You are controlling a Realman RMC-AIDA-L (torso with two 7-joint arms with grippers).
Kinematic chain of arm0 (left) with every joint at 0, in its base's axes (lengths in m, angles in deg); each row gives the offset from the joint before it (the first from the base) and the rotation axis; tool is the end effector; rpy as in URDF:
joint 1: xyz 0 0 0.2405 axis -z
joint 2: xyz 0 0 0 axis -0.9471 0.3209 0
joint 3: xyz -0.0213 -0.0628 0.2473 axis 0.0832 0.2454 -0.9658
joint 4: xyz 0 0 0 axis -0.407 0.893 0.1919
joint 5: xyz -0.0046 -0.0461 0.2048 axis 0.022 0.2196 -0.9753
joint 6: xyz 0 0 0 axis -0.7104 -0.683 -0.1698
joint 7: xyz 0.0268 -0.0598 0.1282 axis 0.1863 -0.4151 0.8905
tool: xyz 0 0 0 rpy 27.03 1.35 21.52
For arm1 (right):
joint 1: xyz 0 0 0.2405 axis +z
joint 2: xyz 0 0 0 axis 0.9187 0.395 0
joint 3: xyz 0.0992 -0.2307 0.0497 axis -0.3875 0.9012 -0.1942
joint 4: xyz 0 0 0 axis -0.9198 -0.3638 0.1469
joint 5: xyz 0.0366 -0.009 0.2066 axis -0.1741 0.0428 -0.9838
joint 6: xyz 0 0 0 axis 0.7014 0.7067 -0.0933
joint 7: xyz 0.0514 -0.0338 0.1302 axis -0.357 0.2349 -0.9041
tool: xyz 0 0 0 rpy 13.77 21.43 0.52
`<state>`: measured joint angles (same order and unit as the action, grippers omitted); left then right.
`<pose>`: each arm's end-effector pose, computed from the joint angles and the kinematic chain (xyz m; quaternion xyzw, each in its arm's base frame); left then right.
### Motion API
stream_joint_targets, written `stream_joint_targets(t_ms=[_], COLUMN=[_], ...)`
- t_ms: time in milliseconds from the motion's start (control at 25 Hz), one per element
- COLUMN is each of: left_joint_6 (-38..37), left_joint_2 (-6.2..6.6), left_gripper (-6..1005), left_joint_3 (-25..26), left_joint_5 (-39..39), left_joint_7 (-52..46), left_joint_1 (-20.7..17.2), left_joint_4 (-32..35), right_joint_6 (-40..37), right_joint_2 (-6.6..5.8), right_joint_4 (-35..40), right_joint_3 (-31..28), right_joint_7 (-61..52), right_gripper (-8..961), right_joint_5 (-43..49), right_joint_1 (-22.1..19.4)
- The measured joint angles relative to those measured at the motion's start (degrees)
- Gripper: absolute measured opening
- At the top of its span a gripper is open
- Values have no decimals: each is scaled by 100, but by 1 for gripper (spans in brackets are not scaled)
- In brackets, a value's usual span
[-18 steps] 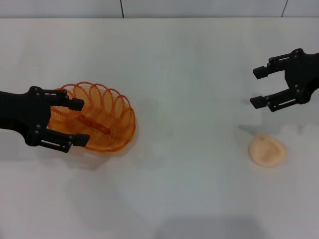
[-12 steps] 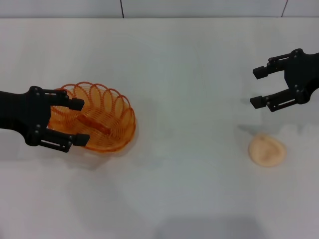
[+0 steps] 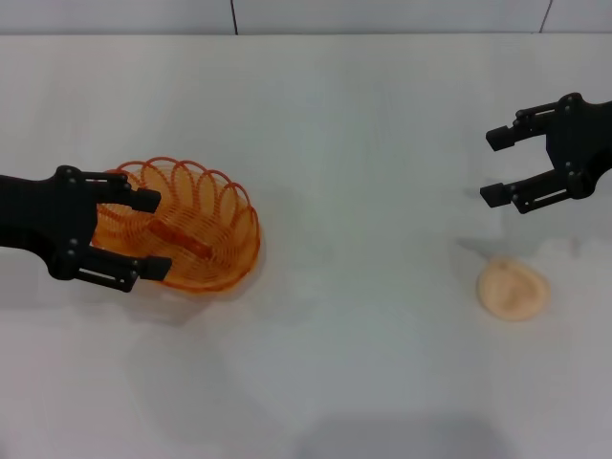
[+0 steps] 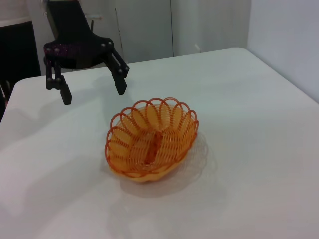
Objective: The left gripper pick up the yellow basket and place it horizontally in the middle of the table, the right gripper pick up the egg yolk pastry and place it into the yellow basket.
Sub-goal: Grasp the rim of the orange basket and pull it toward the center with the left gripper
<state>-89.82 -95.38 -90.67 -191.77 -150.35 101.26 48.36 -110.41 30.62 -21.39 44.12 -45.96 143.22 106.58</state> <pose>-0.2620 0.3182 0.0810 -0.9826 -0.1367 -0.1150 0.0510 0.2021 0.3821 0.0652 -0.9903 0.0747 0.0769 0.0880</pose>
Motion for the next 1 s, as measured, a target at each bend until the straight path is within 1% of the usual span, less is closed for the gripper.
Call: stream_joint_targets(t_ms=[240, 360, 440, 520, 640, 760, 840, 1000], left_joint_6=[0, -14, -56, -66, -43, -14, 46, 418], left_joint_2=[-19, -29, -44, -88, -201, -279, -304, -282], left_gripper=[885, 884, 884, 883, 882, 881, 881, 880], left_joint_3=[0, -21, -115, -234, -285, -292, -298, -299], left_joint_5=[-43, -96, -244, -475, -946, -1485, -1857, -2384], left_joint_7=[-168, -775, -1327, -1883, -2494, -2915, -3213, -3644], left_joint_1=[0, 35, 83, 120, 163, 311, 475, 690], left_joint_4=[22, 271, 562, 899, 1329, 1551, 1576, 1573], right_joint_6=[14, 14, 15, 14, 26, 45, 53, 84], right_joint_2=[0, 0, 0, 0, 24, 52, 59, 92], right_joint_4=[1, 27, 45, 69, 105, 113, 115, 116], right_joint_3=[-4, -1, 0, -2, -2, -1, 0, 17], right_joint_7=[15, 18, 18, 33, 111, 207, 242, 253], right_gripper=[776, 776, 776, 776, 776, 776, 776, 776], right_joint_5=[-3, -4, -5, -4, -4, -3, -6, -6], right_joint_1=[-19, -23, -30, -66, -110, -126, -146, -153])
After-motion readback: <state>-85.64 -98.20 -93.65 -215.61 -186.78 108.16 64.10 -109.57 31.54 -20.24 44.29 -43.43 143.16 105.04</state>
